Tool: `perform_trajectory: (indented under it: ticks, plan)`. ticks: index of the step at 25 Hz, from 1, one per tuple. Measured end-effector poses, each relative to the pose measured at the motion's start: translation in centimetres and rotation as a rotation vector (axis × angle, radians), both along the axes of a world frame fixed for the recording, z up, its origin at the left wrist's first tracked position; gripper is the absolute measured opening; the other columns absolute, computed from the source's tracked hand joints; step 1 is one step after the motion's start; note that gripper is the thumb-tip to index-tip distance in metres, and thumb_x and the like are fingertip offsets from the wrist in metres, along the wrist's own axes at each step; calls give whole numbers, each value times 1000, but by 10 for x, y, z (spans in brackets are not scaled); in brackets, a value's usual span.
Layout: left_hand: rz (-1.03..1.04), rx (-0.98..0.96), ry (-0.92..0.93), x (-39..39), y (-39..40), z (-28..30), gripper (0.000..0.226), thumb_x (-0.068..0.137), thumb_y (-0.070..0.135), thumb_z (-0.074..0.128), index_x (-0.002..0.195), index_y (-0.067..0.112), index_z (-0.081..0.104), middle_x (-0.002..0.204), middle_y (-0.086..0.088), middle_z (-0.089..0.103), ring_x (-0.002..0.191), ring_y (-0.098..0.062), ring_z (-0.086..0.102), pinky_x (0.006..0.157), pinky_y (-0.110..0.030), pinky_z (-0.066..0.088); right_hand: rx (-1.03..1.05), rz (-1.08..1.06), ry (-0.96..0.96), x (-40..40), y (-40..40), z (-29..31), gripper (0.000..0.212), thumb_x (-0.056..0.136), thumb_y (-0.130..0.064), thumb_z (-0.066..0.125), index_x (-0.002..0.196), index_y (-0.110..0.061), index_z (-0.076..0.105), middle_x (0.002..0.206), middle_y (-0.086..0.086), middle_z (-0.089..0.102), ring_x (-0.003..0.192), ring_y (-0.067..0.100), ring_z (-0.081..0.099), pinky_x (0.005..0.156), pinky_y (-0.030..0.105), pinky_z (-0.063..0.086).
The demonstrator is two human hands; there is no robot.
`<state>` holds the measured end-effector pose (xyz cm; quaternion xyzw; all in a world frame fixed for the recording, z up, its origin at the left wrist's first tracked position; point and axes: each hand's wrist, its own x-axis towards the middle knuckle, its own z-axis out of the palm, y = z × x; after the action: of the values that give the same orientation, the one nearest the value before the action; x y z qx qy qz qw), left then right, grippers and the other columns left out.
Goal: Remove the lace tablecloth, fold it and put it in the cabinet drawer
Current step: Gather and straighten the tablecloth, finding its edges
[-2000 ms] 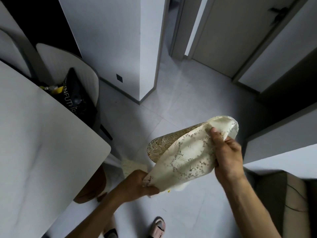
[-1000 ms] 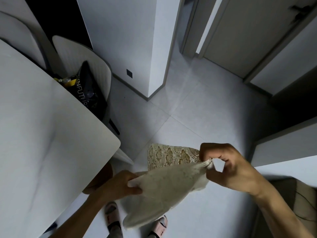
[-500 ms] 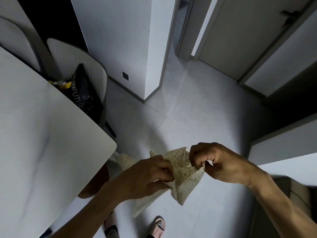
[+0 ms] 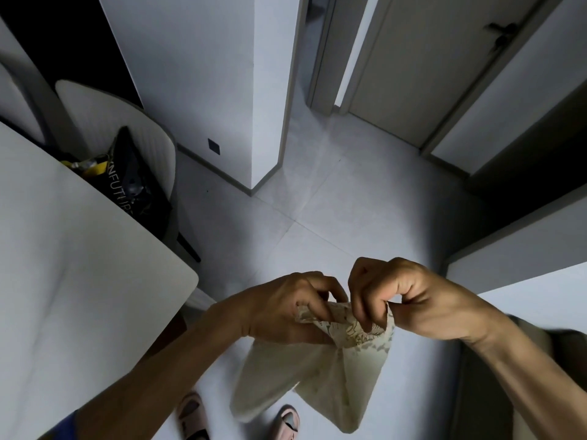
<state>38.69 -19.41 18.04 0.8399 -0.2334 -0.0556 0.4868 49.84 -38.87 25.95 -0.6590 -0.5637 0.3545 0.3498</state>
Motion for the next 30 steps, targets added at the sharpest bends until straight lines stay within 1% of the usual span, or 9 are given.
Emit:
perform_trajectory:
  ticks: [3, 8, 11, 13, 15, 20, 23, 26, 30]
  plan:
    - [16, -5, 37, 1, -3, -19, 16, 86, 27, 72, 93, 14, 79, 122, 2, 59, 97, -13, 62, 79, -18, 48, -16, -25, -49, 2, -3, -1, 43, 61, 23, 43, 62, -15, 63, 73, -15, 65, 86, 16, 57, 71, 22, 43]
    - [153, -99, 169, -3, -1, -45, 20, 89, 25, 69, 90, 6, 76, 96, -6, 68, 79, -21, 66, 67, -46, 54, -55, -42, -68, 4, -10, 0, 34, 62, 8, 40, 63, -21, 59, 70, -13, 65, 86, 14, 55, 71, 23, 43]
    - [261, -27, 115, -4, 3, -48, 37, 89, 39, 64, 82, 4, 74, 77, -4, 64, 67, -18, 60, 59, -40, 49, -114, -21, -563, 8, -19, 2, 46, 57, 15, 50, 74, -25, 66, 73, -14, 66, 87, 15, 55, 74, 32, 44]
    - [312, 16, 41, -4, 11, -43, 37, 89, 41, 63, 81, 7, 75, 74, -1, 63, 65, -12, 59, 56, -32, 47, -219, -5, -975, -3, -23, -2, 45, 59, 2, 61, 90, -29, 69, 79, -15, 67, 84, 19, 56, 73, 35, 44]
    - [383, 31, -15, -3, 18, -35, 40, 86, 45, 62, 80, 8, 76, 72, -1, 64, 64, -10, 59, 56, -28, 46, -349, -45, -1138, -23, -22, -14, 39, 62, -18, 71, 100, -28, 69, 82, -10, 69, 79, 24, 60, 73, 41, 47]
    - [470, 57, -84, -13, 34, -25, 38, 80, 45, 64, 79, 9, 78, 74, 1, 67, 65, -9, 63, 58, -30, 51, -305, -126, -874, -14, -20, -25, 9, 84, -37, 69, 88, -29, 68, 93, -15, 68, 99, 19, 60, 86, 36, 41]
    - [545, 45, -83, -20, 49, -23, 39, 79, 44, 63, 83, 8, 79, 77, 3, 67, 68, -7, 63, 59, -29, 51, -253, -28, -968, 11, -33, -18, 20, 75, -36, 77, 93, -32, 69, 100, -20, 70, 105, 17, 59, 89, 40, 44]
    - [549, 97, -128, -21, 51, -19, 41, 81, 42, 60, 84, 6, 79, 78, 0, 69, 69, -11, 64, 58, -26, 51, -356, -61, -1071, 2, -22, -28, 36, 77, -58, 60, 103, -33, 66, 87, -17, 72, 93, 17, 60, 90, 39, 32]
    - [626, 104, -151, -27, 59, -18, 31, 83, 35, 63, 83, 7, 78, 76, 5, 65, 67, -10, 64, 57, -27, 52, -303, -124, -897, -1, -16, -43, 17, 88, -45, 64, 84, -30, 71, 100, -12, 65, 94, 20, 57, 81, 36, 39]
